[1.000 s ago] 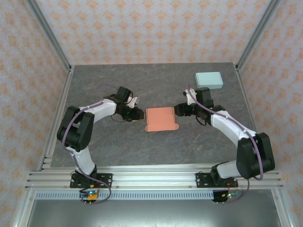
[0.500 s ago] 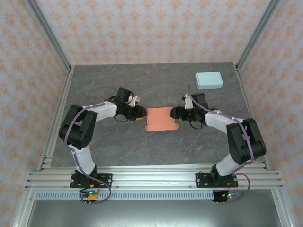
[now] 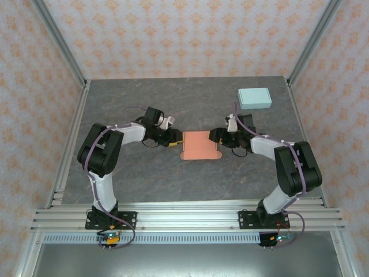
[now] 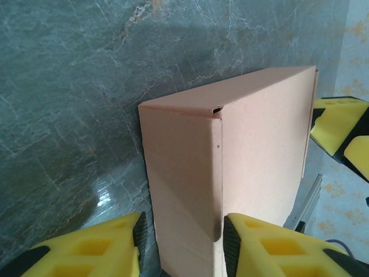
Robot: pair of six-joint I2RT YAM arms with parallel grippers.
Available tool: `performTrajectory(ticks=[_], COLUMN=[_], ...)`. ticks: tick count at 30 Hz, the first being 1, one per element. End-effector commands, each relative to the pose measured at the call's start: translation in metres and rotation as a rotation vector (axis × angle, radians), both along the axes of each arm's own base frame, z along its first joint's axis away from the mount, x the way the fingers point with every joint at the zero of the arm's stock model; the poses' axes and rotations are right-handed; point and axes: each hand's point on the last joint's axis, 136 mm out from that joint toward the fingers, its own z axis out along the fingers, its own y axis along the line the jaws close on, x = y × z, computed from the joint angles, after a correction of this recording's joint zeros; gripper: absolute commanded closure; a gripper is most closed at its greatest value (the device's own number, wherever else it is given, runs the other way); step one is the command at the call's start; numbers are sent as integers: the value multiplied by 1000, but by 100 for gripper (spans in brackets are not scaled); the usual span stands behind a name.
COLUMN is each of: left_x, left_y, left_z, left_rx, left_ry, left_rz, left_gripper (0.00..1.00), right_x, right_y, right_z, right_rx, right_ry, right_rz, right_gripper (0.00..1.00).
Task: Fold the paper box
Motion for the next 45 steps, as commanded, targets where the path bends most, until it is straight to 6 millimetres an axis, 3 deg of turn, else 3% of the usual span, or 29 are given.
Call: performTrajectory(ticks=[1, 7, 9, 12, 17, 22, 27, 30, 38, 42, 45], left_x=[-1, -6, -8, -4, -5, -11, -8, -6, 16, 36, 46], left_y=[-8, -8, -4, 1, 7, 7, 7, 8, 7, 17, 27], left_z=[21, 4, -17, -17, -9, -17, -18, -12, 26, 74, 132], left_rx=[-62, -11, 20, -18, -91, -118, -112, -101, -98, -106, -109], left_ry=[-37, -12, 39, 61, 94, 146, 148, 132, 16, -179, -491], left_rz=[4, -6, 1, 34, 22, 12, 13, 12, 35, 89, 135], left_gripper=[55, 56, 71, 85, 86, 87, 86, 83, 70, 62, 55], right_x=[1, 6, 7, 7, 4, 1, 10, 16, 19, 26, 28], right_y=[5, 8, 8, 4, -2, 6, 15, 18, 20, 12, 5], right_z=[-2, -2, -1, 3, 11, 17, 21, 30, 28, 28, 39], right_rx=[39, 55, 58, 56, 103, 202, 315, 367, 389, 430, 462], right_ry=[6, 5, 1, -12, -28, 18, 74, 76, 203, 262, 320], right_rz=[11, 13, 12, -6, -21, -5, -36, -50, -121, -249, -354], right_gripper=[40, 43, 43, 38, 29, 22, 25, 37, 49, 63, 64])
